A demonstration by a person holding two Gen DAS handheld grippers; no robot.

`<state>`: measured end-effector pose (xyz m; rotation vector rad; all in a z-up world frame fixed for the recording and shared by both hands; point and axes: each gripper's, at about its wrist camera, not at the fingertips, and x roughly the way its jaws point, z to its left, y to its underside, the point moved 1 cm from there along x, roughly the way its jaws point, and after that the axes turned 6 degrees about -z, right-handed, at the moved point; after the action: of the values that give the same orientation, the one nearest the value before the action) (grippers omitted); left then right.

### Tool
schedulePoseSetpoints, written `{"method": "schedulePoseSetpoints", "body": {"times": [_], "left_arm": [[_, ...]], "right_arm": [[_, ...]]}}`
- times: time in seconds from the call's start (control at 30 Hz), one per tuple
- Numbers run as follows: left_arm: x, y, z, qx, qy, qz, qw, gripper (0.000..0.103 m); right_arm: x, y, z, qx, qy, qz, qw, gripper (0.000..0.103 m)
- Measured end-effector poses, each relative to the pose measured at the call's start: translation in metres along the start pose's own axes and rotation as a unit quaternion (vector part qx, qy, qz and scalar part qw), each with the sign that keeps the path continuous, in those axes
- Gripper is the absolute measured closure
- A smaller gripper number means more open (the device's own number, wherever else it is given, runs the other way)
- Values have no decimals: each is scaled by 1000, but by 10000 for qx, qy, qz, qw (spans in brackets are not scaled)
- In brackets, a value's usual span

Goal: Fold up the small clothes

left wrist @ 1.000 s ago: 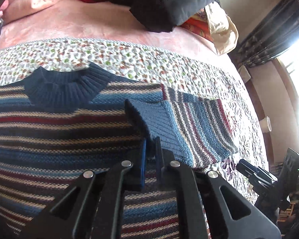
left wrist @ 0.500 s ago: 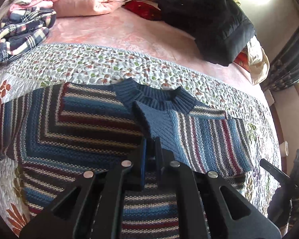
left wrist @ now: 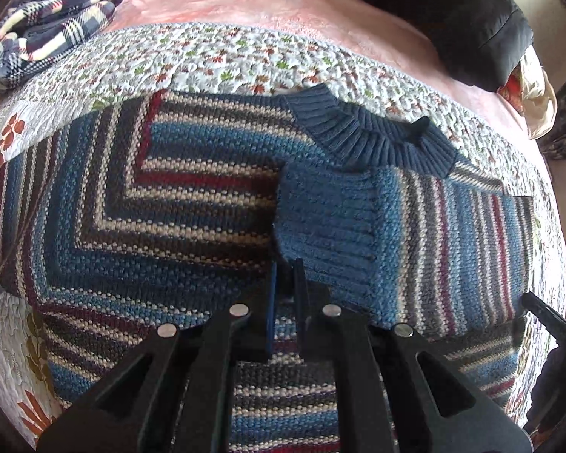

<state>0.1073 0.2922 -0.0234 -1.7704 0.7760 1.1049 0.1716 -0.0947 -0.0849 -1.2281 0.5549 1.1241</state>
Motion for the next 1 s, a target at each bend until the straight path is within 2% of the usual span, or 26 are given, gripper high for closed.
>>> {"method": "schedulePoseSetpoints", "body": {"times": [0.13,0.2,0.23,0.3,0.37,0.43,0.5,0.6,0.77,0.93,1.0], "left_arm": [[-4,-1,7,-128,53,37,9999,90],[-20,-4,9,-159,-2,-121,9998,91],[-34,-5,9,-135,-24,-304,9994,90],[-56,-7,2,-5,5,-623,9981,79],[-69,-9,-14,164,145,-740,9970,74],[-68,-7,-37,332,429,-618,9966,72],[-59,-4,-54,414,618,-430,9963,69],[-38,0,-66,486,441,-233,9976,69],[-5,9,-58,429,252,92,9987,71],[2,12,-52,435,320,36,9985,71],[3,13,-52,458,300,-2,9985,71]], "right_arm": [[1,-3,11,-274,276,76,9992,72],[-8,-7,16,-295,297,57,9991,70],[-17,-10,20,-308,241,-32,9992,70],[-36,-14,33,-339,-48,-237,9991,70],[-44,-17,48,-335,-278,-285,9986,70],[-41,-19,65,-335,-503,-179,9980,70],[-30,-18,82,-467,-534,-48,9975,70],[-10,-14,97,-522,-447,140,9975,70],[20,-4,96,-465,-197,390,9980,70],[31,3,83,-239,-270,388,9986,71],[33,4,85,-330,-187,353,9987,71]]}}
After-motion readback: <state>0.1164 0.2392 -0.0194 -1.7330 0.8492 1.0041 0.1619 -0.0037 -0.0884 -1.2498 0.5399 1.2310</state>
